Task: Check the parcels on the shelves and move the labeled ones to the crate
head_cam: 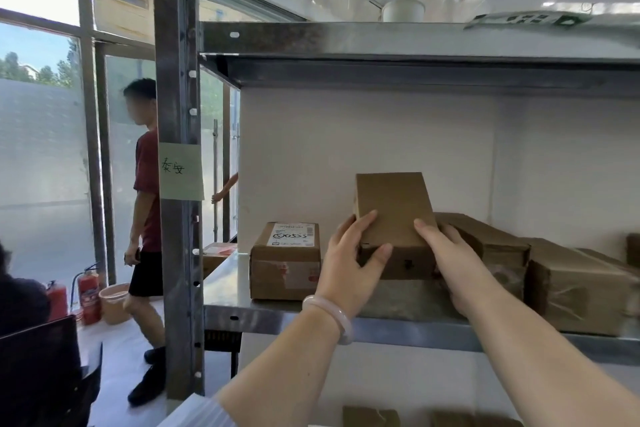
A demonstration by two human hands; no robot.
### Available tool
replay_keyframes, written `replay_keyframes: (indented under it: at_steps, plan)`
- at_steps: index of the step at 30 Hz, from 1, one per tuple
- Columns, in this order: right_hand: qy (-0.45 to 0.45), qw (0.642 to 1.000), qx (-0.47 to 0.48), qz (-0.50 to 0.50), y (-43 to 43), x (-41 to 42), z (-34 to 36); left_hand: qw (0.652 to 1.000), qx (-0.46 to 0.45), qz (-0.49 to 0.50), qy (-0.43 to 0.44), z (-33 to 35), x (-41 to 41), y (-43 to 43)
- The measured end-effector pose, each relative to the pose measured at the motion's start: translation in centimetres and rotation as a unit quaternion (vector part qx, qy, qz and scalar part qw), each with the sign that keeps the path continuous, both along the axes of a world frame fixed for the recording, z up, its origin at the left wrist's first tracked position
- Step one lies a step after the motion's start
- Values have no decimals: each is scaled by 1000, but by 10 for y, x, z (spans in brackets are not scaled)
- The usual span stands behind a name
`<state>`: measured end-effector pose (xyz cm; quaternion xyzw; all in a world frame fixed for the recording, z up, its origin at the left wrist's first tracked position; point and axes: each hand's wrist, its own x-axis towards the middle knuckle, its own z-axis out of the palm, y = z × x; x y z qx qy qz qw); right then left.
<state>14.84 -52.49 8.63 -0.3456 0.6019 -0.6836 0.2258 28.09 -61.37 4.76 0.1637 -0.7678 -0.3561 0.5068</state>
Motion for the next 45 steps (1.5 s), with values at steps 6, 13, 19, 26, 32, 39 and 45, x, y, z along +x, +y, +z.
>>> replay_keyframes:
  at_steps: [6,13,19,26,32,39,45]
  plan:
    - [-4,998,-46,36,5,3,-3,1000,17,-10,12,-1,1,-4]
    - [227,971,-32,-62,8,7,-12,994,75,64,-48,15,-4,4]
    - [294,954,-53,-39,18,9,-17,985,172,15,-21,23,-6,8]
    - [135,980,-144,-14,27,4,-15,932,324,-118,111,15,-1,7]
    - [12,1000,-22,2,23,-5,-17,858,417,-247,169,12,-1,13]
    - [44,994,-97,-28,29,3,-15,976,186,-26,107,11,12,13]
    - [175,976,-92,-95,34,19,-19,990,129,-50,33,19,19,18]
